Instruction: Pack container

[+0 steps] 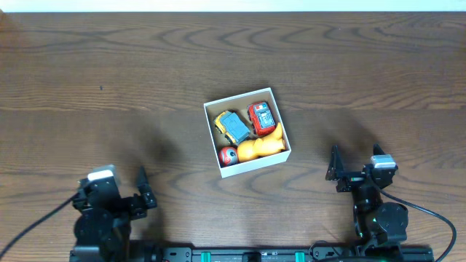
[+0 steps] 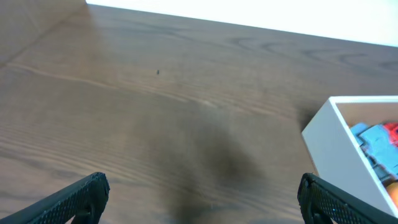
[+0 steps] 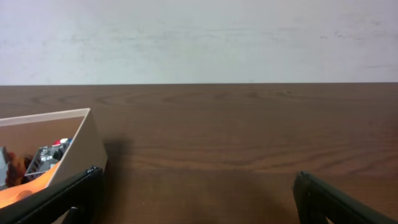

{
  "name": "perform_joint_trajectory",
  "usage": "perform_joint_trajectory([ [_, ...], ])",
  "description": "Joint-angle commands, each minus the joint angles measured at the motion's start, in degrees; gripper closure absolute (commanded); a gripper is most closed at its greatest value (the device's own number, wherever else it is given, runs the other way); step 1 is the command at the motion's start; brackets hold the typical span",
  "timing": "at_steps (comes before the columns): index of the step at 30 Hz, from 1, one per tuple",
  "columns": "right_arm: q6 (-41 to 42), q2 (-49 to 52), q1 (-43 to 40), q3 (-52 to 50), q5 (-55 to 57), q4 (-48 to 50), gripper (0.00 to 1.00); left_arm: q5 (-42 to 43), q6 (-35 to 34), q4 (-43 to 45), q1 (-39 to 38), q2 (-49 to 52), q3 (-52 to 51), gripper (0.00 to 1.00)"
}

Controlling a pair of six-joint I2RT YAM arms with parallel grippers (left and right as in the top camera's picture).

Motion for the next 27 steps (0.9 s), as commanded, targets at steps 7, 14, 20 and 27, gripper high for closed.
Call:
perform_joint_trajectory([
  [7,-0.7,-0.2,-0.3,-0.1,-0.4,-0.3,0.01,-0.5,0.3,22.9,0.3,-7.9,-18.9,0.02],
  [14,-0.7,-0.2,-0.3,-0.1,-0.4,-0.3,0.01,-0.5,0.3,48.8,0.3,-7.9,-31.9,0.02],
  [20,-0.7,-0.2,-0.3,-0.1,-0.4,-0.3,0.01,-0.5,1.6,45.0,0.8,-7.9,-32.4,0.02],
  [27,-0.7,-0.2,-0.3,-0.1,-0.4,-0.3,0.01,2.4,1.6,41.4,0.8,-7.8,-32.4,0.02],
])
